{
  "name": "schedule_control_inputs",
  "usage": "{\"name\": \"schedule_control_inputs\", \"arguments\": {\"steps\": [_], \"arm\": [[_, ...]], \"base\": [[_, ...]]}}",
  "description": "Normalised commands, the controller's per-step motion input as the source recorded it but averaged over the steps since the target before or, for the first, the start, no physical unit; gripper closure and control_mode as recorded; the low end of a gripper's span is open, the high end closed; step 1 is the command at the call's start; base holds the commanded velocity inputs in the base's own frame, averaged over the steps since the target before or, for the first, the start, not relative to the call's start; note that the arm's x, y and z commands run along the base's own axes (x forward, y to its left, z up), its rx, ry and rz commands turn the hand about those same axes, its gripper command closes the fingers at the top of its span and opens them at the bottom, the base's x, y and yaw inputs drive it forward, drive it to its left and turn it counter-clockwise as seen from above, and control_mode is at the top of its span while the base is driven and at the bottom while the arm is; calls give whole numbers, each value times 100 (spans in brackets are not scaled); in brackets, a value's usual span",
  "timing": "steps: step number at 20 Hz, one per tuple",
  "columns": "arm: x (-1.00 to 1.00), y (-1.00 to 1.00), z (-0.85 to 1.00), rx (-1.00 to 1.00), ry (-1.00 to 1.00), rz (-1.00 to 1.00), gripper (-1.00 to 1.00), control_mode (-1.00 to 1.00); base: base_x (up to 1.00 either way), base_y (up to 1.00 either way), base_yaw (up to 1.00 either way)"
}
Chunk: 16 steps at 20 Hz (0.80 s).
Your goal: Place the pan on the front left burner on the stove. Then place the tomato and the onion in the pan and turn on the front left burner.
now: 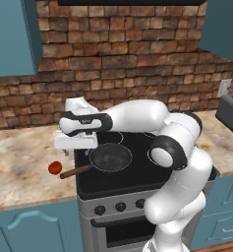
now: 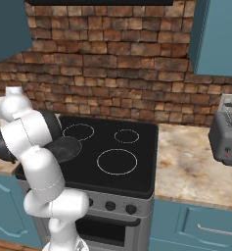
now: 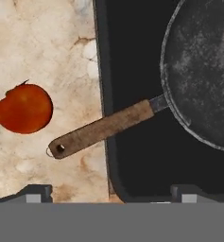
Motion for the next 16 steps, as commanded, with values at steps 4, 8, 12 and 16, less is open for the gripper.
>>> {"name": "schedule_control_inputs", "arguments": {"steps": [4,8,12,16], "arm": [[15,8,5,1,-10,28,-100,-100],[24,12,0,4,-12,26,-100,-100],[44,1,0,9,-8,24,-100,-100],[33,2,0,8,-4,23,-100,-100]], "base": [[0,0,0],[0,0,0],[0,0,0],[0,0,0]]}}
